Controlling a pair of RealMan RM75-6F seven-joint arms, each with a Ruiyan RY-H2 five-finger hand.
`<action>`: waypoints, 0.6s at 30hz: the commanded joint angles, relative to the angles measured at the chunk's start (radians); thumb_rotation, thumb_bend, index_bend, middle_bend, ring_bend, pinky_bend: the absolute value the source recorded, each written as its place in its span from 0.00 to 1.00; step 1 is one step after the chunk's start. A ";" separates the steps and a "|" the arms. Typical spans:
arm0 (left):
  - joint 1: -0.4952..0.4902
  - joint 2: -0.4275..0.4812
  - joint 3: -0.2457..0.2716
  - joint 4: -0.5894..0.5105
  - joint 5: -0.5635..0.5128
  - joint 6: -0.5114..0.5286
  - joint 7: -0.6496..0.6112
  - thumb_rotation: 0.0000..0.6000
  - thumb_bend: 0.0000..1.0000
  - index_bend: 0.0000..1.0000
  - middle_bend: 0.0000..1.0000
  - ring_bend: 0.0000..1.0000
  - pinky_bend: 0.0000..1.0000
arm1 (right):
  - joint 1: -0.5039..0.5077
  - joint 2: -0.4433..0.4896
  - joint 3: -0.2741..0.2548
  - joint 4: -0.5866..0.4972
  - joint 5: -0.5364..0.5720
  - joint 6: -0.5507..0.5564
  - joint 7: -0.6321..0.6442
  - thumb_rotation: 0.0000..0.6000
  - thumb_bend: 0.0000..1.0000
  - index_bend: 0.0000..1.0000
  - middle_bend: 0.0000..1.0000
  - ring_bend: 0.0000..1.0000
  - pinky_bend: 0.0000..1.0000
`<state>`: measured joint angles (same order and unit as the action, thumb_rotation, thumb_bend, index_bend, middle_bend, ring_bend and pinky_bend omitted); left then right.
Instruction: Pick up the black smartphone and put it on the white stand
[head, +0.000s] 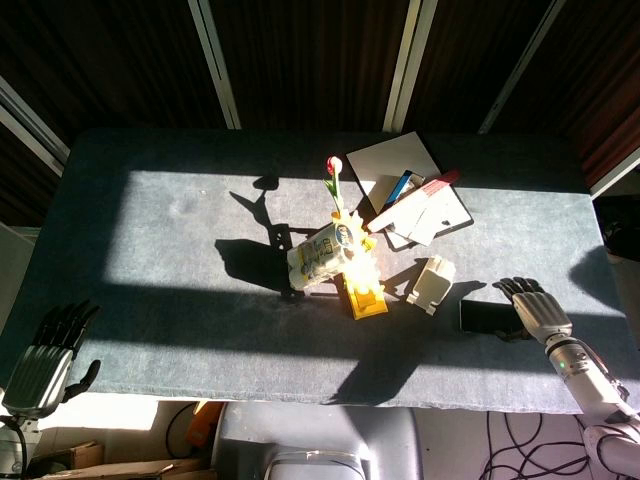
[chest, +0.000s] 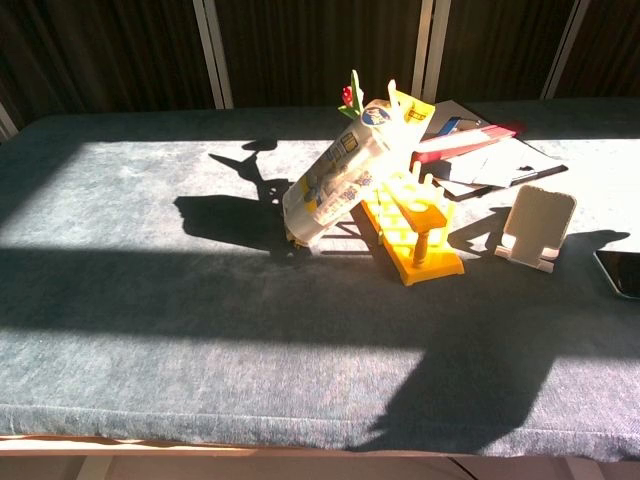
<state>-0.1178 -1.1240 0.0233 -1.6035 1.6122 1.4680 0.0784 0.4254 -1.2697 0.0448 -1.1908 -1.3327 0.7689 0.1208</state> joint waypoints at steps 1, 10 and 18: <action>0.000 0.000 0.000 0.000 0.001 0.001 0.001 1.00 0.37 0.00 0.02 0.01 0.06 | 0.005 -0.005 -0.005 0.000 0.008 -0.012 -0.008 1.00 0.37 0.26 0.20 0.01 0.00; 0.001 -0.001 0.001 0.001 0.002 0.002 0.001 1.00 0.37 0.00 0.02 0.01 0.06 | 0.017 -0.028 -0.012 0.018 0.023 -0.031 -0.019 1.00 0.37 0.29 0.20 0.02 0.00; 0.001 -0.002 0.002 0.001 0.003 0.002 0.001 1.00 0.37 0.00 0.02 0.01 0.06 | 0.023 -0.043 -0.015 0.037 0.041 -0.042 -0.030 1.00 0.37 0.32 0.20 0.03 0.00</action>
<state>-0.1170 -1.1256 0.0256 -1.6027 1.6147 1.4695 0.0792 0.4476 -1.3120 0.0303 -1.1546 -1.2929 0.7276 0.0915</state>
